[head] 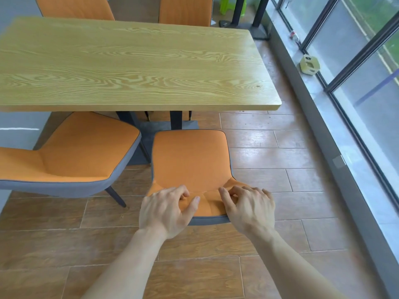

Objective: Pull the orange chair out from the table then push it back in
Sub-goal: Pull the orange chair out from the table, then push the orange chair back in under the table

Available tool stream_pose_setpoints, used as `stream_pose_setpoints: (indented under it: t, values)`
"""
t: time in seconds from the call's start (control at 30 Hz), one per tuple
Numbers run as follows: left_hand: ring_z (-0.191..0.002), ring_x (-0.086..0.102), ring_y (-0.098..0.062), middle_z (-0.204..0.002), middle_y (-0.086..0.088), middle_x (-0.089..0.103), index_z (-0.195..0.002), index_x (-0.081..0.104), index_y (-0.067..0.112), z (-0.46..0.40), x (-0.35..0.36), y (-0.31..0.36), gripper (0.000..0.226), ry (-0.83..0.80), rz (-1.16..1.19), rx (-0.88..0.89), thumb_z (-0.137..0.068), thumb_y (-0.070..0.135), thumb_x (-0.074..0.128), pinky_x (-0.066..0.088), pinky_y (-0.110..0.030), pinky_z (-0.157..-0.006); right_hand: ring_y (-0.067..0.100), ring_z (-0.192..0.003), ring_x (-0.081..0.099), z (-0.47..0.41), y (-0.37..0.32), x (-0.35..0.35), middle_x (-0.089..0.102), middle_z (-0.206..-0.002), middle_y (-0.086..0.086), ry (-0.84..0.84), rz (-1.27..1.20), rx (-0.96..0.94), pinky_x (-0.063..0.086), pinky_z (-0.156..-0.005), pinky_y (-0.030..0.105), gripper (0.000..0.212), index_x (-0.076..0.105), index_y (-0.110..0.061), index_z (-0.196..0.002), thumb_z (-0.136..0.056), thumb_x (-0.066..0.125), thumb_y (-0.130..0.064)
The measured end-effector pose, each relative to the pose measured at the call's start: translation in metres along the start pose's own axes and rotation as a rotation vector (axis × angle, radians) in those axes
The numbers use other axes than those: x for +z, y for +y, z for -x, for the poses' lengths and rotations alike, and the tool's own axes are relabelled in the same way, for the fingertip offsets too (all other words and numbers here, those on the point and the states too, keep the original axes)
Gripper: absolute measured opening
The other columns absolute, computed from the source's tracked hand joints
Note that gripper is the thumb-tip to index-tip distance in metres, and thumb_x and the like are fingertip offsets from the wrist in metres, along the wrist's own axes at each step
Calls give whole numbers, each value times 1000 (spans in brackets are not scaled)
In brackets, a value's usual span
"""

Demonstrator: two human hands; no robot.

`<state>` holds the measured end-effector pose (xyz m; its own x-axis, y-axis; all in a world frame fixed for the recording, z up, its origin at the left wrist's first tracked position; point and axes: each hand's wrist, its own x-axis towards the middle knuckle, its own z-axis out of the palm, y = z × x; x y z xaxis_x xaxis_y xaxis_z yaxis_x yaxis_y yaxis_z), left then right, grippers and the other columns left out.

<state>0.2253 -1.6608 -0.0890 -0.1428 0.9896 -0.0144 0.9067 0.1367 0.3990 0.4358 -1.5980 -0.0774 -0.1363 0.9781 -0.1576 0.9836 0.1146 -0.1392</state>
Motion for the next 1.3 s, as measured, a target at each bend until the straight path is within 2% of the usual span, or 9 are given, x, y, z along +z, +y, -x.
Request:
stream_pose_setpoints:
  t: [0.23, 0.4, 0.5, 0.57, 0.63, 0.73, 0.97, 1.17, 1.3]
  values:
    - [-81, 65, -10, -87, 19, 69, -94, 61, 37, 1, 1, -1, 74, -11, 0, -9, -85, 85, 6, 45, -31, -61, 22, -104, 65, 2, 2, 2, 77, -98, -10, 35, -8, 8, 39, -99, 42, 70, 77, -33, -85, -92, 20, -73]
    - [-93, 64, -11, -100, 19, 68, -109, 57, 41, 2, 2, 0, 73, -48, 5, -2, -84, 88, 8, 39, -33, -64, 25, -119, 60, 3, 5, 4, 75, -113, -6, 54, 0, 12, 31, -114, 49, 70, 75, -34, -99, -92, 17, -71]
    - [-120, 53, -11, -131, 16, 57, -137, 43, 41, 6, -8, -6, 76, -163, 113, 50, -86, 88, 13, 43, -42, -95, 26, -145, 39, 4, 2, 1, 58, -147, -2, -16, 58, 45, 11, -124, 54, 65, 64, -41, -130, -95, 17, -69]
    - [-138, 38, -8, -149, 15, 44, -148, 34, 39, 15, -19, -16, 75, -187, 175, 138, -91, 84, 18, 21, -40, -121, 29, -154, 23, 4, 2, -2, 41, -162, 2, -62, 122, 89, 1, -123, 56, 67, 51, -43, -147, -96, 16, -70]
    - [-145, 27, -4, -156, 17, 36, -152, 29, 41, 28, -38, -38, 72, -151, 179, 161, -93, 82, 21, 7, -37, -126, 31, -157, 14, 7, -1, -8, 30, -168, 4, -92, 142, 139, -2, -124, 57, 76, 39, -43, -155, -92, 10, -73]
    - [-146, 24, -3, -158, 17, 33, -153, 28, 42, 39, -74, -88, 73, -87, 144, 85, -93, 82, 20, 6, -35, -126, 31, -156, 14, 9, -18, -20, 27, -168, 6, -114, 166, 213, 5, -124, 58, 92, 32, -38, -159, -84, 1, -81]
    - [-148, 27, -9, -159, 12, 35, -154, 30, 38, 24, -166, -189, 80, 9, 53, -62, -90, 83, 14, 8, -38, -127, 26, -158, 15, -18, -156, -46, 24, -171, 6, -33, -29, -52, 10, -127, 48, 83, 27, -35, -162, -92, 19, -80]
    - [-147, 29, -13, -158, 12, 37, -154, 32, 37, -11, -234, -275, 72, 52, -3, -163, -94, 77, 24, 11, -38, -124, 27, -159, 12, -56, -305, -34, 18, -173, 7, -124, -171, -197, 11, -128, 48, 81, 22, -33, -164, -96, 22, -78]
    - [-143, 37, -14, -153, 11, 43, -150, 39, 36, -29, -274, -343, 73, 90, -37, -230, -93, 78, 23, 26, -44, -122, 26, -159, 12, -69, -387, -25, 19, -173, 6, -170, -211, -262, 12, -128, 48, 80, 26, -32, -163, -97, 25, -77]
